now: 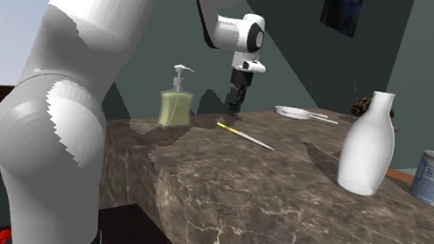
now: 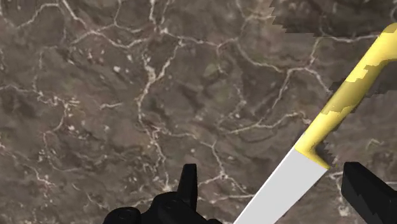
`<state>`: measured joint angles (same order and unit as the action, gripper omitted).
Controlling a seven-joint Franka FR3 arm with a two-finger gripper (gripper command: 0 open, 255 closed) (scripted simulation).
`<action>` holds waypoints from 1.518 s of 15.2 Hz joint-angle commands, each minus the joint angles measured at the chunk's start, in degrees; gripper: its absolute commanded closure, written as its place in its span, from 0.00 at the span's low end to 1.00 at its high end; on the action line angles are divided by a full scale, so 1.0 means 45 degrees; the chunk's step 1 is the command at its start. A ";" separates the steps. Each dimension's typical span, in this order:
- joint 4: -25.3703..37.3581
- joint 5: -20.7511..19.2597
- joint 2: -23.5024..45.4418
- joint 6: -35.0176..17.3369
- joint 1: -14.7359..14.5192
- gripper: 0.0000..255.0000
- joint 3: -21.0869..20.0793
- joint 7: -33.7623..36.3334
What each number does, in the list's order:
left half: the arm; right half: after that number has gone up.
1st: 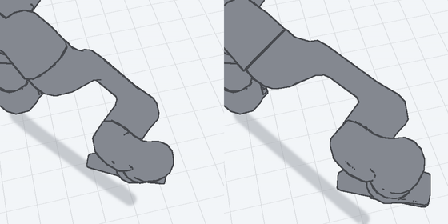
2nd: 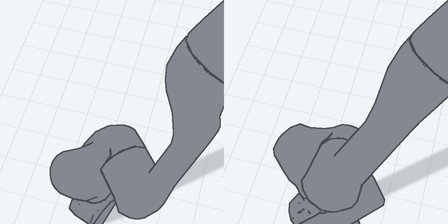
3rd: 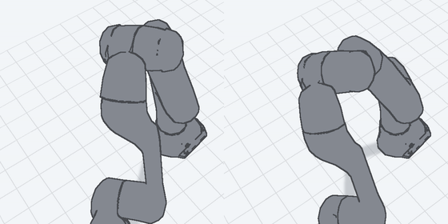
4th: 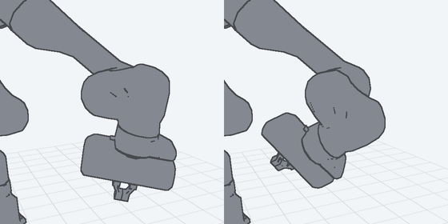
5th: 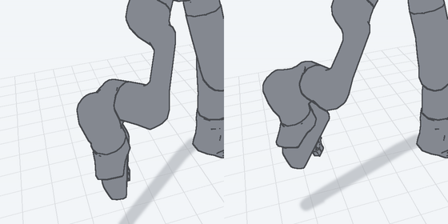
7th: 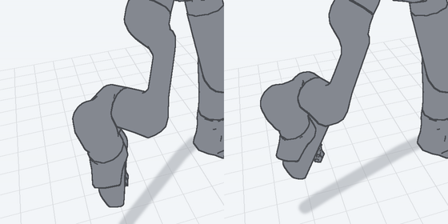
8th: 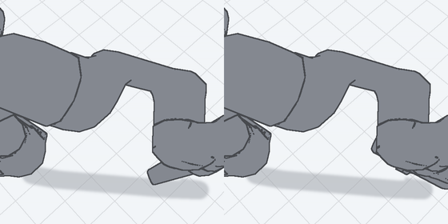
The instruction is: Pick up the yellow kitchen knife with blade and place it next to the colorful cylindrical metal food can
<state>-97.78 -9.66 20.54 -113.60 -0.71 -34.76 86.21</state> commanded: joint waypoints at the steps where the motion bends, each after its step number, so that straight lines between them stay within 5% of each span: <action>1: 0.1149 -0.0452 0.1131 0.0160 -0.0469 0.00 0.0293 0.0844; 4: 0.2986 -0.0909 0.2724 0.0500 -0.1221 0.00 0.0755 0.1810; 19: 0.2301 -0.1148 0.3143 -0.0560 -0.1288 0.00 0.0921 0.1968; 20: 0.2301 -0.1148 0.3143 -0.0560 -0.1288 1.00 0.0921 0.1968; 23: 0.2301 -0.1148 0.3143 -0.0560 -0.1288 1.00 0.0921 0.1967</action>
<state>-87.41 -14.82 34.67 -116.12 -6.53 -30.64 95.07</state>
